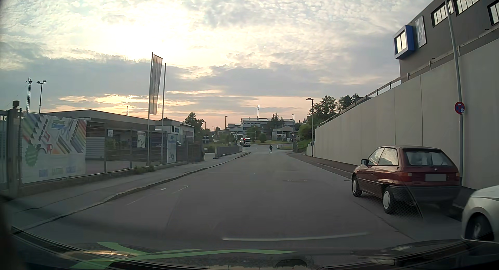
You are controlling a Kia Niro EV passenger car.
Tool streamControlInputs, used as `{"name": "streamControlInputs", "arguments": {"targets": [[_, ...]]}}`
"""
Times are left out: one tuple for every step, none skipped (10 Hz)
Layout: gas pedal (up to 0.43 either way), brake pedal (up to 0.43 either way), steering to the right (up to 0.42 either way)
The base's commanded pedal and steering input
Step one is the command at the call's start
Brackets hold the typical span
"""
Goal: Follow the waypoints while adhering to traffic rules and regulations
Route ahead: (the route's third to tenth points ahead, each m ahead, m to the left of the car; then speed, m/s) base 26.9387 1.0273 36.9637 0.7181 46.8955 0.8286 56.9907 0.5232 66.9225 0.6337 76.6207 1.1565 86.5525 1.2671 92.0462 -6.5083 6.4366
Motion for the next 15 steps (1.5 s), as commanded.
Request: {"name": "streamControlInputs", "arguments": {"targets": [[0.000, 0.000, 0.019], [0.000, 0.000, 0.021], [0.000, 0.000, 0.021], [0.000, 0.000, 0.021], [0.000, 0.000, 0.022], [0.000, 0.000, 0.024], [0.000, 0.000, 0.026], [0.000, 0.000, 0.026], [0.000, 0.000, 0.025], [0.000, 0.000, 0.026], [0.020, 0.000, 0.028], [0.028, 0.000, 0.029], [0.059, 0.000, 0.031], [0.059, 0.000, 0.031], [0.059, 0.000, 0.031]]}}
